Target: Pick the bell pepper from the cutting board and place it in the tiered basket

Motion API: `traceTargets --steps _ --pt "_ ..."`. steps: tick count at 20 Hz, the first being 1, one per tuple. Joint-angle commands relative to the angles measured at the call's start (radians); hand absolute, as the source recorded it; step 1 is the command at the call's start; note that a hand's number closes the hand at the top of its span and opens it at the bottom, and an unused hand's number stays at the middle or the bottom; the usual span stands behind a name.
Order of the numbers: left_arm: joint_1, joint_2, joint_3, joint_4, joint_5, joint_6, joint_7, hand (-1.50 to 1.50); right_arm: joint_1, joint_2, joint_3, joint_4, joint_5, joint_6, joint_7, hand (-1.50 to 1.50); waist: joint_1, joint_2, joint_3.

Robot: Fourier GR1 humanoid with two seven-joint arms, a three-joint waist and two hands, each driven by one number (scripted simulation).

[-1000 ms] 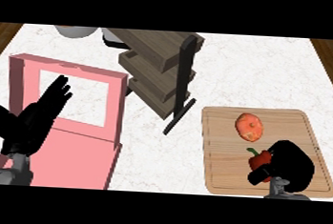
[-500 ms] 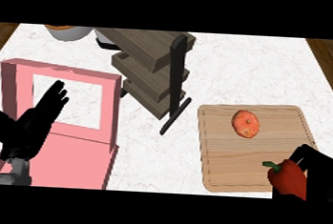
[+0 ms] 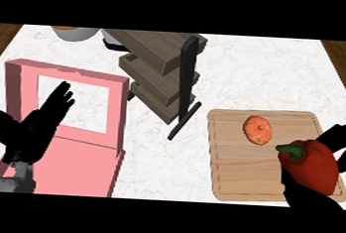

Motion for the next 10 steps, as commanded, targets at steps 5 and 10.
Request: traceTargets --steps 5,10 --pt "0.001 0.001 0.008 0.021 0.01 -0.027 -0.014 0.0 -0.356 0.153 0.077 -0.152 -0.065 0.239 0.223 1.5 0.006 -0.004 -0.002" --pt "0.009 -0.052 -0.048 0.015 -0.042 0.013 -0.022 0.0 -0.623 0.156 0.022 0.073 -0.162 0.23 0.324 1.5 0.027 0.002 -0.001"
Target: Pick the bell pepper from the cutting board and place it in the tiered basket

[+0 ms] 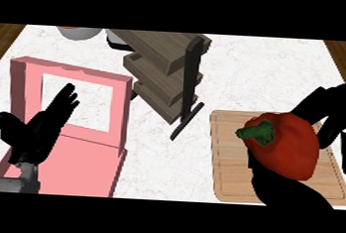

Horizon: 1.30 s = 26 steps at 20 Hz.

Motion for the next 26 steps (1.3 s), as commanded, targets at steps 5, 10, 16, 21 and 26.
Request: traceTargets --steps 5,10,16,21,26 --pt "-0.039 0.01 0.012 0.019 -0.003 -0.013 0.006 0.0 -0.416 0.023 -0.054 0.261 -0.192 0.017 0.301 1.5 0.023 0.004 0.0" --pt "-0.043 0.008 0.012 0.015 0.013 -0.034 0.013 0.0 -0.607 0.023 -0.109 0.482 -0.244 -0.064 0.356 1.5 0.035 0.006 0.0" --pt "-0.046 -0.001 0.015 0.024 -0.004 -0.021 0.001 0.0 -0.781 0.023 -0.146 0.737 -0.289 -0.147 0.38 1.5 0.035 0.009 0.001" --pt "-0.006 -0.014 0.004 -0.001 0.003 -0.035 -0.006 0.0 -0.787 0.023 -0.137 0.909 -0.297 -0.26 0.353 1.5 0.041 0.013 0.002" --pt "-0.019 -0.007 0.005 -0.058 -0.013 -0.009 0.049 0.0 -0.853 0.023 -0.169 1.031 -0.322 -0.287 0.325 1.5 0.033 0.01 0.003"
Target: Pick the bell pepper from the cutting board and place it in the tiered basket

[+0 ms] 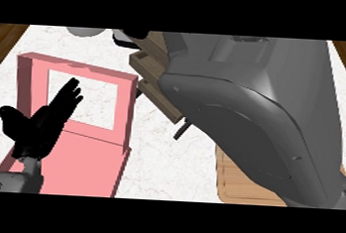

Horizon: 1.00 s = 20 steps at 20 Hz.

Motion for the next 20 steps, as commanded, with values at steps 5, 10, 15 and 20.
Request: traceTargets --steps 5,10,15,20 --pt "0.027 -0.02 0.005 0.03 -0.025 0.002 -0.046 0.0 0.001 0.009 0.077 0.147 0.021 -0.157 0.116 1.5 -0.014 0.001 0.001" --pt "0.03 -0.001 0.014 -0.021 -0.001 -0.023 -0.004 0.0 -0.065 0.009 0.022 0.319 0.08 -0.257 0.046 1.5 -0.002 0.004 0.001" --pt "0.02 0.022 0.043 -0.013 0.015 -0.048 -0.01 0.0 0.009 0.009 0.011 0.321 0.181 -0.471 -0.044 1.5 -0.006 0.007 0.001" --pt "0.002 -0.028 0.009 -0.014 -0.022 -0.009 0.005 0.0 -0.067 0.009 0.004 0.528 0.138 -0.548 -0.105 -1.5 0.001 0.009 0.001"
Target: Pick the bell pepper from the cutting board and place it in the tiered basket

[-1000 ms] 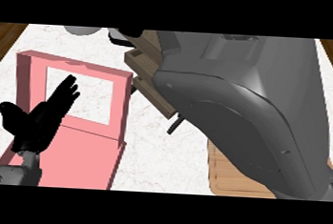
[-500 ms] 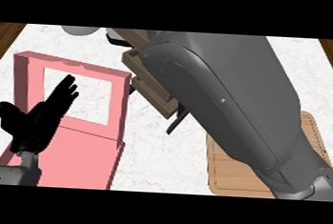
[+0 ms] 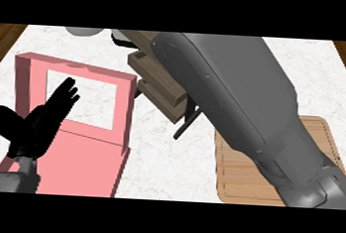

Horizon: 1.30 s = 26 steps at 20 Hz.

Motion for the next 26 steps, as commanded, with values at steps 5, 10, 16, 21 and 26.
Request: traceTargets --steps 5,10,16,21,26 --pt "-0.039 -0.027 -0.012 -0.004 -0.025 0.022 0.035 0.0 -0.071 0.005 -0.018 0.162 -0.028 -0.203 0.014 -1.5 -0.002 0.001 0.0" --pt "0.002 -0.031 -0.006 0.001 -0.009 -0.004 0.004 0.0 -0.061 0.005 -0.079 0.1 -0.04 -0.324 0.068 -1.5 -0.007 -0.003 0.0" --pt "0.015 -0.027 -0.003 -0.013 -0.019 -0.005 -0.006 0.0 -0.088 0.005 -0.155 0.051 -0.056 -0.489 0.085 -1.5 -0.004 -0.004 0.0" --pt "0.002 -0.017 0.027 0.015 -0.019 0.003 -0.008 0.0 -0.062 -0.005 -0.255 -0.098 -0.008 -0.537 0.084 -1.5 -0.042 -0.012 0.001" --pt "0.047 -0.029 0.032 0.002 -0.017 0.013 -0.003 0.0 -0.004 -0.081 -0.3 -0.283 0.088 -0.44 0.142 -1.5 -0.062 -0.022 0.002"
